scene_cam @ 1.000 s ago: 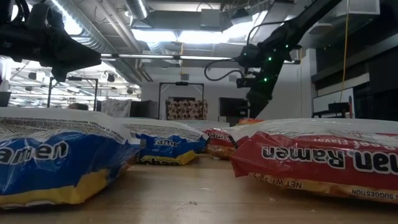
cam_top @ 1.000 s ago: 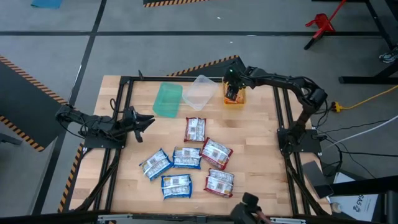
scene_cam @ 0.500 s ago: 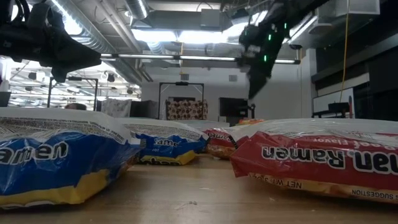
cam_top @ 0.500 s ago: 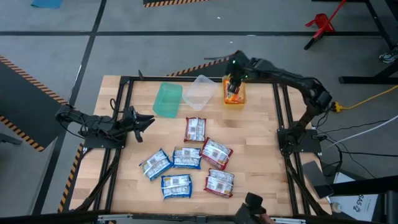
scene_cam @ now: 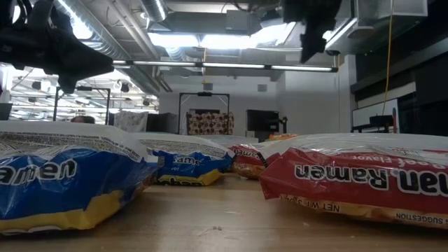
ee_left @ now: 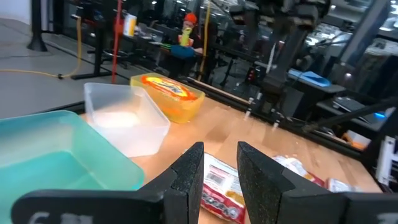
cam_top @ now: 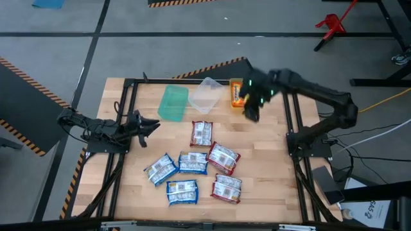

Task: Sort Maruchan noodles
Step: Put the middle red noodle pack into the transparent bin

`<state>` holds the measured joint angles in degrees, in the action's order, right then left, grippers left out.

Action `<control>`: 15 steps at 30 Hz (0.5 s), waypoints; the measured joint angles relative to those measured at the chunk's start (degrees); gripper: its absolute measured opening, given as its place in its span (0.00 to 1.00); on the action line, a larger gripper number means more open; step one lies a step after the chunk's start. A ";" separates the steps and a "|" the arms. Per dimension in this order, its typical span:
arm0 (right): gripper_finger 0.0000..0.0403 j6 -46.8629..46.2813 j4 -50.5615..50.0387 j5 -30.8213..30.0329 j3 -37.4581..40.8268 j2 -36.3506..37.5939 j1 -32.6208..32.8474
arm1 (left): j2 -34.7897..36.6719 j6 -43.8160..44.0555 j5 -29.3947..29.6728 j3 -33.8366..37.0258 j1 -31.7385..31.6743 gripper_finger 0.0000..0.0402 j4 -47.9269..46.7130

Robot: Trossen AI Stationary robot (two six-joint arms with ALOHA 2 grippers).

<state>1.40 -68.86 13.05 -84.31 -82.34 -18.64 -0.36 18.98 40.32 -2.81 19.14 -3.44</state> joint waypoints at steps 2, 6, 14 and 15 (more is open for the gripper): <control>0.36 -3.64 0.85 -3.71 3.38 1.31 6.28 | -0.02 0.04 -1.05 0.00 0.01 0.22 0.02; 0.41 -10.65 5.98 -9.82 10.81 1.80 17.76 | 0.00 0.04 -1.98 0.00 0.02 0.22 0.02; 0.73 -19.21 31.20 -13.94 24.81 -1.39 27.23 | -0.02 -1.38 -2.09 0.00 0.01 0.22 -0.07; 0.76 -20.20 33.81 -14.26 25.88 -2.17 27.43 | -0.01 -1.45 -2.10 0.00 0.02 0.22 -0.08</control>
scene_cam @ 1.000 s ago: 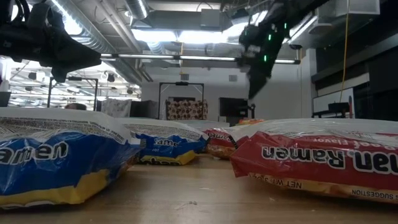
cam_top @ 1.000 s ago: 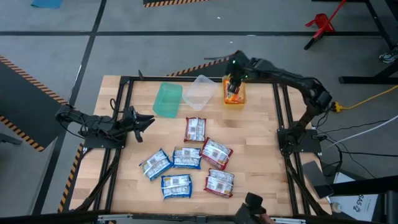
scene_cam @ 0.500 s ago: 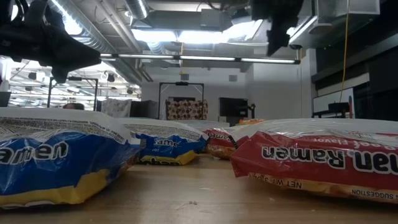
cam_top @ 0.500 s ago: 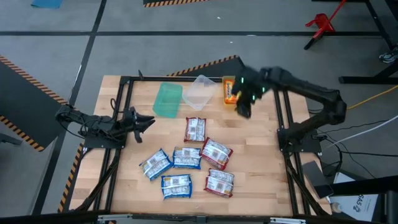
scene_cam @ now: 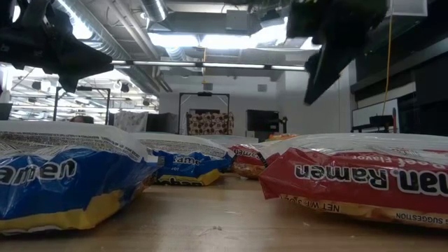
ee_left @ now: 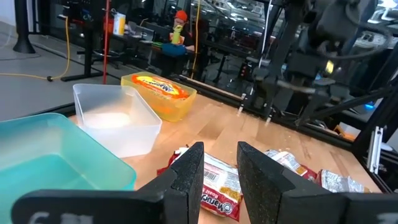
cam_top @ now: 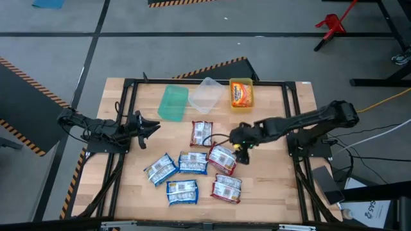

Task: Sort Maruchan noodles
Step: Put the middle red noodle pack into the transparent bin

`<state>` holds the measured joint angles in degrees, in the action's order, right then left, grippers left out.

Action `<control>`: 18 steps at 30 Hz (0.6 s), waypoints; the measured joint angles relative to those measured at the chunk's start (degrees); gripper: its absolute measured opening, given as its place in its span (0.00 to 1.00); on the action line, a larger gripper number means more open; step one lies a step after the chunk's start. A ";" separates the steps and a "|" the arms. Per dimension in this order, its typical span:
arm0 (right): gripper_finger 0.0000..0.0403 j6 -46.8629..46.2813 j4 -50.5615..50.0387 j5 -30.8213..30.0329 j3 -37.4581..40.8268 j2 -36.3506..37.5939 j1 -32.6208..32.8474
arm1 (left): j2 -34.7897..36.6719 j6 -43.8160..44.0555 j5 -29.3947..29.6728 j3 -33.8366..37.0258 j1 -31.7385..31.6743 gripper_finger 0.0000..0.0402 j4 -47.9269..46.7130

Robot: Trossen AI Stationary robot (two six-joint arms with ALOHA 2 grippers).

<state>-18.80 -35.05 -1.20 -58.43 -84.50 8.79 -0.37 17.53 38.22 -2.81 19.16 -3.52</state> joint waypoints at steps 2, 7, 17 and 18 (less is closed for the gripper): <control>0.82 -1.77 3.59 -1.06 1.33 -2.00 0.00 | -0.01 -0.06 0.00 0.00 0.00 0.22 -0.07; 0.88 -3.46 6.73 -4.36 1.90 -6.38 -0.13 | -0.01 -0.10 0.05 -0.02 -0.01 0.22 -0.12; 0.88 -4.71 12.40 -6.39 1.90 -13.06 3.45 | -0.01 -0.06 0.00 -0.02 -0.02 0.22 -0.18; 0.88 -5.03 12.12 -7.13 1.90 -13.37 3.83 | 0.01 -0.03 0.01 -0.02 -0.01 0.22 -0.19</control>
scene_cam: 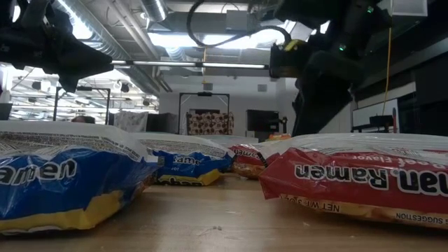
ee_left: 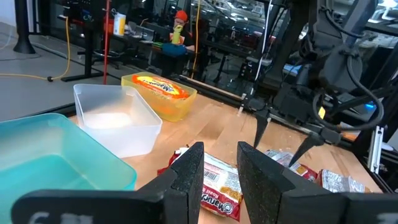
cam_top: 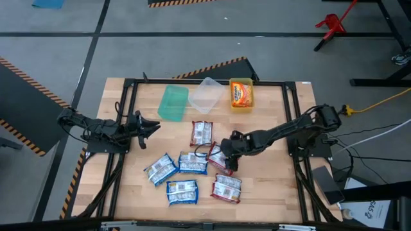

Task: Sort Maruchan noodles
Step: Put the middle red noodle pack into the transparent bin

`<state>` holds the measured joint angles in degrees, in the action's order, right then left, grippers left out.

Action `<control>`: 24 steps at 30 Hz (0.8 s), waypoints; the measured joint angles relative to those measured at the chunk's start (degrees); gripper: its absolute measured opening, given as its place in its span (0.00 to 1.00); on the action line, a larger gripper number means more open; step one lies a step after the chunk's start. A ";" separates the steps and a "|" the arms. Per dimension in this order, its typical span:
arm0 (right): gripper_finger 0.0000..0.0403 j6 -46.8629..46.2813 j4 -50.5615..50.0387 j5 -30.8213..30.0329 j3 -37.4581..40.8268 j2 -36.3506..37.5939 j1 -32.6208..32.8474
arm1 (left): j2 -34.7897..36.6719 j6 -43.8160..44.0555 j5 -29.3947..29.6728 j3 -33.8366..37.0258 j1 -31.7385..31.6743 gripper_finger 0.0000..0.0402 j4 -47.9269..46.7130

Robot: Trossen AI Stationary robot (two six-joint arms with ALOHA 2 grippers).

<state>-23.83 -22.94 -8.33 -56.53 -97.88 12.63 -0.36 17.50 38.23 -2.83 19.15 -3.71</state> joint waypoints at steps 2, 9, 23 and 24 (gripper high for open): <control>0.88 -0.95 0.34 -1.86 0.00 -0.50 0.75 | -0.02 0.02 -0.06 -0.02 0.01 0.22 -0.04; 0.70 -2.93 0.30 -3.91 -0.03 -1.61 1.79 | -0.02 1.43 -0.46 -0.02 -0.01 0.22 -0.06; 0.02 -1.42 -0.83 -4.11 -0.13 -1.61 1.59 | -0.02 1.60 -0.47 -0.02 0.01 0.22 -0.08; 0.02 -1.47 -0.83 -4.07 -0.13 -1.61 1.59 | -0.02 1.60 -0.47 -0.02 -0.02 0.22 -0.08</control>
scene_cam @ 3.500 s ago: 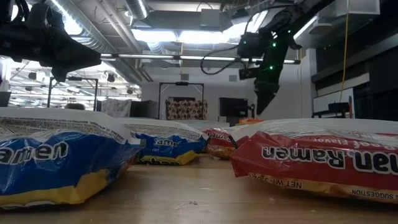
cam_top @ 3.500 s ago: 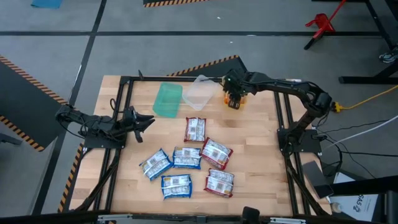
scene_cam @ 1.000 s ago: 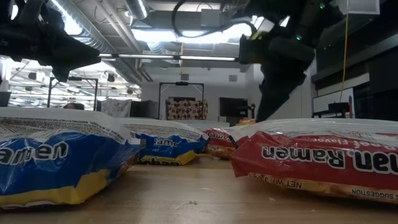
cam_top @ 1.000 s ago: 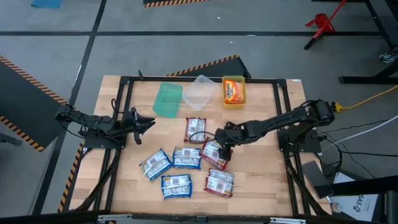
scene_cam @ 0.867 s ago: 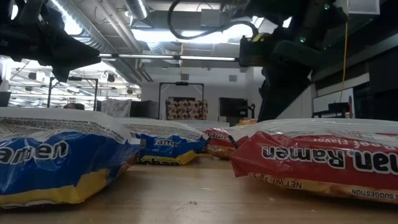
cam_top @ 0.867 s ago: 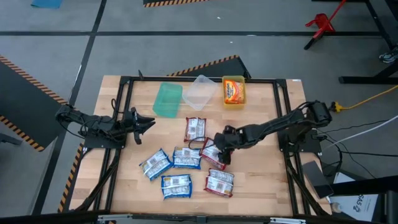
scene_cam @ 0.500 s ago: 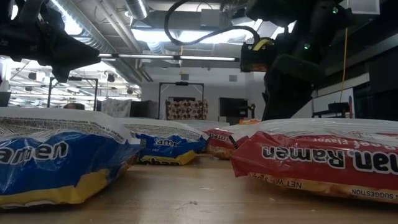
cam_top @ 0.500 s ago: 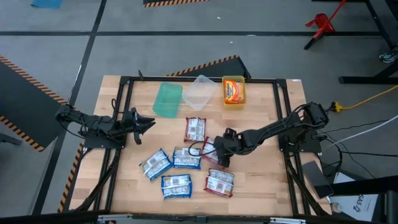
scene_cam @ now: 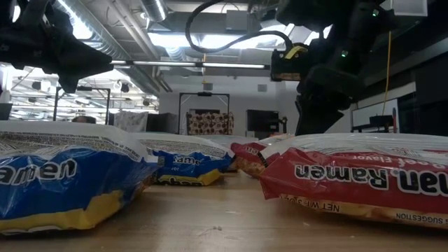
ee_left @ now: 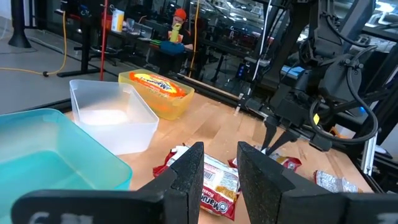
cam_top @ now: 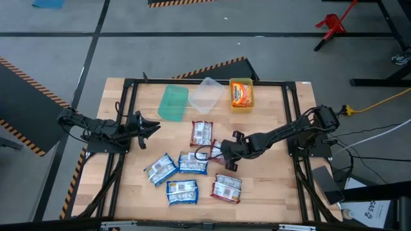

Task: Sort Maruchan noodles
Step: Put the middle red noodle pack into the transparent bin

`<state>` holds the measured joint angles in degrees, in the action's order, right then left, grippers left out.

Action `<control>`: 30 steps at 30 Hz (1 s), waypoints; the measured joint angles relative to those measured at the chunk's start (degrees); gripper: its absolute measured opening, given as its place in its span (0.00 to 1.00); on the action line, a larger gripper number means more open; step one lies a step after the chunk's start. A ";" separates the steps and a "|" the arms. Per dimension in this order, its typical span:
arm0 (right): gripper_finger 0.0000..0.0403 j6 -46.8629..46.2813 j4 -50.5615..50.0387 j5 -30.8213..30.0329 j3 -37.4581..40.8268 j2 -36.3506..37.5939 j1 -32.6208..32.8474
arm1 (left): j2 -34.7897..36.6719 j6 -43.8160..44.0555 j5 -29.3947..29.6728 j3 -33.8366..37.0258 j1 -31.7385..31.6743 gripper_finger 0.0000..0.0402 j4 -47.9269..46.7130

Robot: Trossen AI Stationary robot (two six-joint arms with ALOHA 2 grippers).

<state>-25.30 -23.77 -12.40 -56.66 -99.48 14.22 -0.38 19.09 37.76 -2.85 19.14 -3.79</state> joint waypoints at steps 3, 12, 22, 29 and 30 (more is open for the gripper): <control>0.01 -0.20 -0.63 0.13 -0.59 -0.03 0.00 | 0.00 -0.02 0.00 0.00 0.01 0.22 0.00; 0.00 6.38 -9.96 -2.85 -11.26 -0.15 -2.03 | 0.02 -0.04 0.00 0.00 0.00 0.22 0.00; 0.04 10.97 -13.35 1.58 -17.18 -0.09 -6.14 | 0.00 -0.23 -0.02 0.00 0.01 0.22 0.00; 0.35 7.15 -3.55 -2.63 -11.61 0.15 -0.16 | 0.00 -2.87 0.00 0.00 0.02 0.22 0.00; 0.39 7.12 -0.80 -6.63 -10.34 0.42 1.32 | 0.01 -2.97 0.00 0.00 0.00 0.22 0.00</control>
<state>-18.18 -24.57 -19.03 -67.00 -99.06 15.54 -0.38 16.12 37.76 -2.85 19.14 -3.79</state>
